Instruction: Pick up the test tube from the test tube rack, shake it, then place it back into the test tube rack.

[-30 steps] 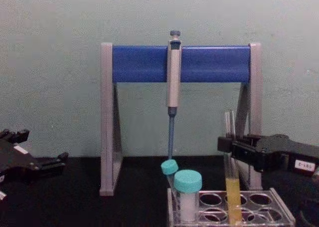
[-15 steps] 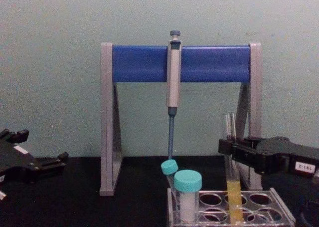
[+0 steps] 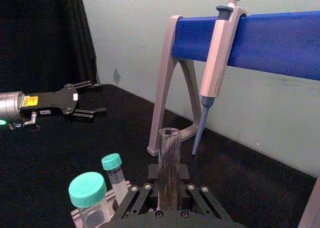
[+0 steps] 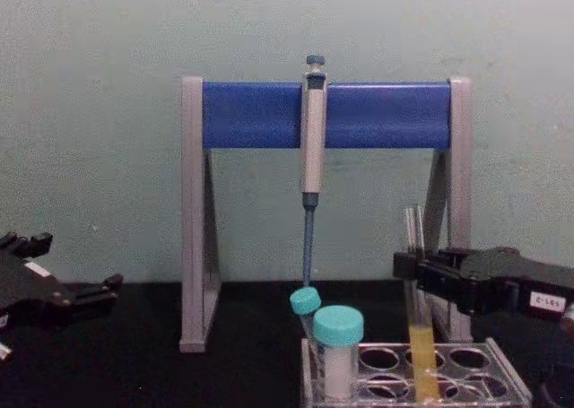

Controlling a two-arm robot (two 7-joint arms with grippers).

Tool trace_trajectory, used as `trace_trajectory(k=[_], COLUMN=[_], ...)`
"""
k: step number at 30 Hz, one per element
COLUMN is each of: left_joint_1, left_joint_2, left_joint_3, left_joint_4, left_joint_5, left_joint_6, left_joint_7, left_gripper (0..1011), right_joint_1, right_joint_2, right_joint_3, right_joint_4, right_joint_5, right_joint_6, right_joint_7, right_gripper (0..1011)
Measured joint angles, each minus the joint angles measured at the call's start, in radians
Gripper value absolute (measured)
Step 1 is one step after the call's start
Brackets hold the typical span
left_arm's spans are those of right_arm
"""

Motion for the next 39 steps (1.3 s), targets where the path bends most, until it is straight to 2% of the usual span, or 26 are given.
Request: trace_trajectory(k=[21, 22, 30, 31, 33, 37, 39], left_joint_1=[0.000, 0.000, 0.000, 0.000, 0.000, 0.000, 0.000], left_joint_2=[0.000, 0.000, 0.000, 0.000, 0.000, 0.000, 0.000], left_joint_3=[0.000, 0.000, 0.000, 0.000, 0.000, 0.000, 0.000], left_joint_4=[0.000, 0.000, 0.000, 0.000, 0.000, 0.000, 0.000], left_joint_5=[0.000, 0.000, 0.000, 0.000, 0.000, 0.000, 0.000], left_joint_6=[0.000, 0.000, 0.000, 0.000, 0.000, 0.000, 0.000], left_joint_7=[0.000, 0.000, 0.000, 0.000, 0.000, 0.000, 0.000], left_gripper=[1001, 1001, 1001, 1001, 1001, 1001, 1001], right_joint_1=[-0.001, -0.001, -0.001, -0.001, -0.001, -0.001, -0.001], right_joint_2=[0.000, 0.000, 0.000, 0.000, 0.000, 0.000, 0.000], right_joint_3=[0.000, 0.000, 0.000, 0.000, 0.000, 0.000, 0.000], right_joint_4=[0.001, 0.001, 0.001, 0.001, 0.001, 0.001, 0.001], right_joint_5=[-0.002, -0.003, -0.003, -0.003, -0.002, -0.002, -0.002], right_joint_6=[0.002, 0.003, 0.002, 0.002, 0.002, 0.002, 0.001], right_joint_7=[0.000, 0.000, 0.001, 0.001, 0.001, 0.001, 0.001], right_gripper=[246, 295, 505, 569, 602, 764, 798])
